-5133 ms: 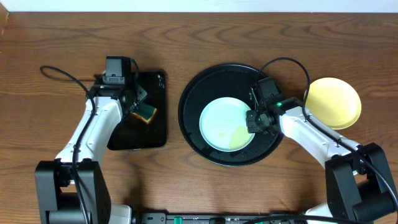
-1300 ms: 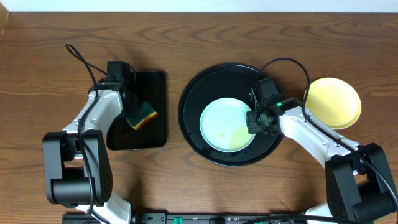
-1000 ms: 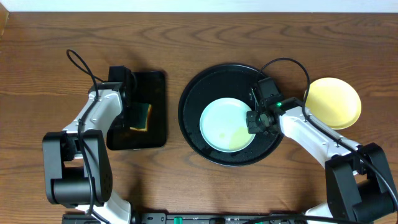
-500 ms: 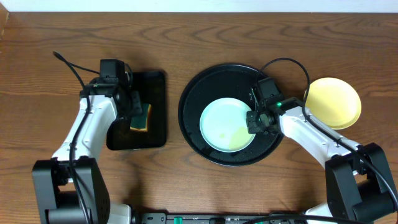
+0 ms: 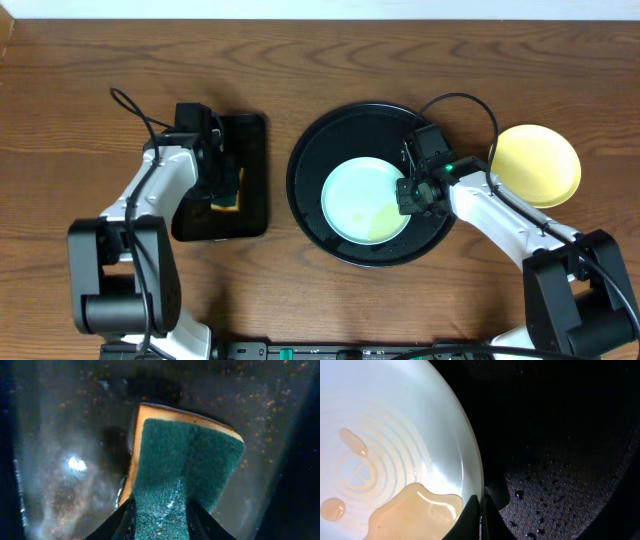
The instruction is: Clean dirty plates on tray and stack at the side
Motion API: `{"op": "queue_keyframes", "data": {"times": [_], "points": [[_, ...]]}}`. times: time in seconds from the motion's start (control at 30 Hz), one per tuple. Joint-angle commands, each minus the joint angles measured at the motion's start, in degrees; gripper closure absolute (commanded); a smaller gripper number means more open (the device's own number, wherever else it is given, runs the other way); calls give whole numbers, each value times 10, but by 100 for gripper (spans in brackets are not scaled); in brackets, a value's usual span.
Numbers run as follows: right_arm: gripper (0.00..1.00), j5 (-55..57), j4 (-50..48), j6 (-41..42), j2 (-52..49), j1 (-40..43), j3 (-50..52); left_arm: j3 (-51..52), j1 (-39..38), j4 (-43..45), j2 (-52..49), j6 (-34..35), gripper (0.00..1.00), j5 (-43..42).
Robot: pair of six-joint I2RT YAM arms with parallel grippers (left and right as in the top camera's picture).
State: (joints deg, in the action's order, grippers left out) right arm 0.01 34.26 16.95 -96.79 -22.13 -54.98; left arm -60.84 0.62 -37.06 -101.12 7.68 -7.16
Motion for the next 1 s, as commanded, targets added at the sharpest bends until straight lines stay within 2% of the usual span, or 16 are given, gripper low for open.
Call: {"op": "queue_keyframes", "data": {"times": [0.0,0.27,0.5,0.57,0.63,0.8,0.97], "points": [[99,12,5,2,1,-4,7,7,-13,-1,-37,2,66,-12],[99,12,5,2,1,-4,7,7,-18,2,-66,6,68,-8],[98,12,5,2,1,-4,7,-20,-16,-15,-32,6,68,8],[91,12,5,2,1,-4,7,-26,-16,-21,-2,6,64,7],[80,12,4,2,1,-4,7,-27,-16,-26,28,6,48,7],[77,12,2,2,1,-4,7,-27,-16,-62,87,6,45,7],[76,12,-4,2,1,-4,7,-27,-16,-89,94,6,41,-13]]}}
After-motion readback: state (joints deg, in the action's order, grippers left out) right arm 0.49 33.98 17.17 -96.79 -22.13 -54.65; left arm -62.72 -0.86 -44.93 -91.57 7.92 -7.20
